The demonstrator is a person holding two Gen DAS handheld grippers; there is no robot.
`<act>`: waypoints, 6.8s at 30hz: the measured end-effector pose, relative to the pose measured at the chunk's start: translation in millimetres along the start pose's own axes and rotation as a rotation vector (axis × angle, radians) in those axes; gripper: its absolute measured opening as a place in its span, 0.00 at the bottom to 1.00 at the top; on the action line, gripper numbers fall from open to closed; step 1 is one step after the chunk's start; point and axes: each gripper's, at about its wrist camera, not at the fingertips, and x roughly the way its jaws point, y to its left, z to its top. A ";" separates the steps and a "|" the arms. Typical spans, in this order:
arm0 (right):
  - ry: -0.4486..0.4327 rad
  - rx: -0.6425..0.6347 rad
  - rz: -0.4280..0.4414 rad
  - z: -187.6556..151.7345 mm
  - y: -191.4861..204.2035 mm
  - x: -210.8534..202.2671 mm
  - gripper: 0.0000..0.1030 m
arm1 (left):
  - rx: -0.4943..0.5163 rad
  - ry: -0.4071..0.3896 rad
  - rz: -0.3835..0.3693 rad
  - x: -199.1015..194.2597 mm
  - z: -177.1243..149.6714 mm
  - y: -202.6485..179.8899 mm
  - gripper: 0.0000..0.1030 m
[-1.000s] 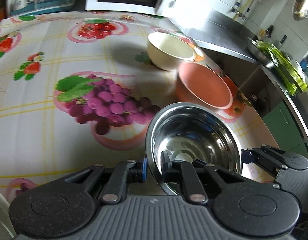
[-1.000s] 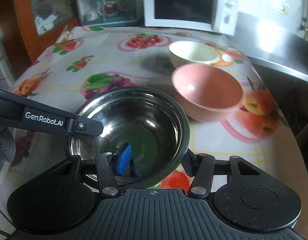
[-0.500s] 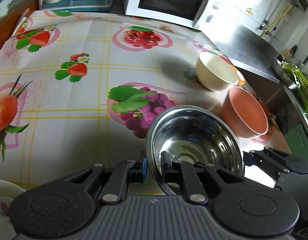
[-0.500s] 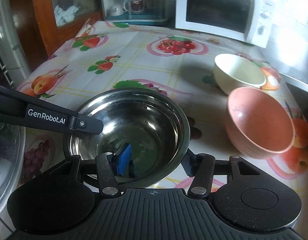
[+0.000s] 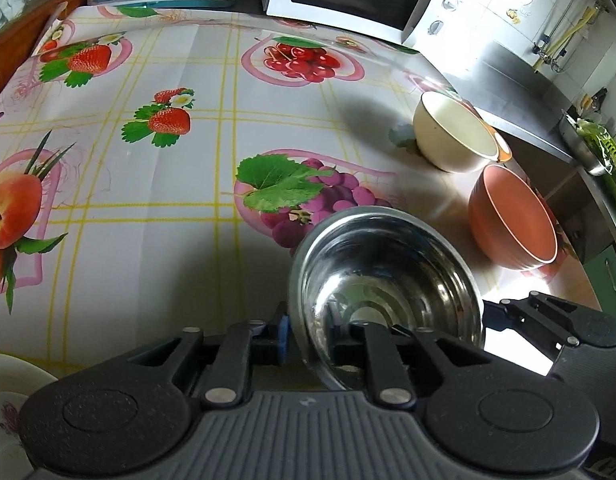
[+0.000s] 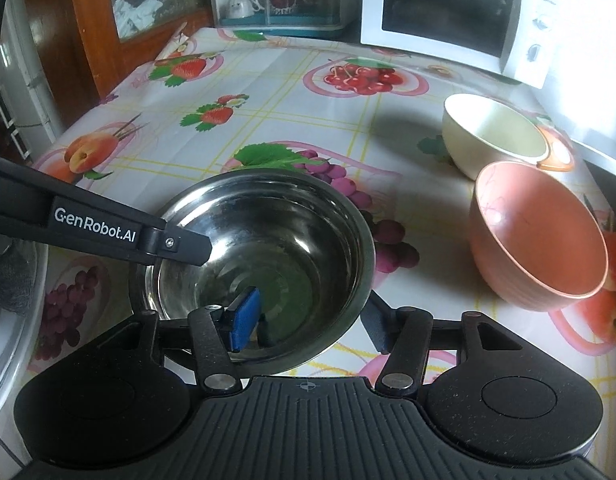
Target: Organize plates and bowls
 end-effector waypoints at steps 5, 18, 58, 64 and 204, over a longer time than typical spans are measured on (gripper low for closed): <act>-0.009 -0.005 -0.007 -2.7 -1.4 -9.8 0.59 | 0.012 -0.013 0.009 -7.1 -1.3 -4.4 0.38; -0.062 0.008 -0.065 1.2 -19.7 -40.8 0.62 | 0.072 -0.080 0.002 -38.2 4.2 -30.8 0.63; -0.012 0.220 -0.231 8.3 -161.5 14.2 0.55 | 0.157 0.027 -0.182 83.2 79.4 -136.4 0.32; -0.012 0.197 -0.219 9.9 -154.6 14.6 0.53 | 0.161 0.045 -0.195 90.1 77.5 -138.0 0.15; -0.007 0.241 -0.189 97.0 -190.0 61.3 0.53 | 0.079 0.052 -0.135 134.5 169.8 -102.2 0.12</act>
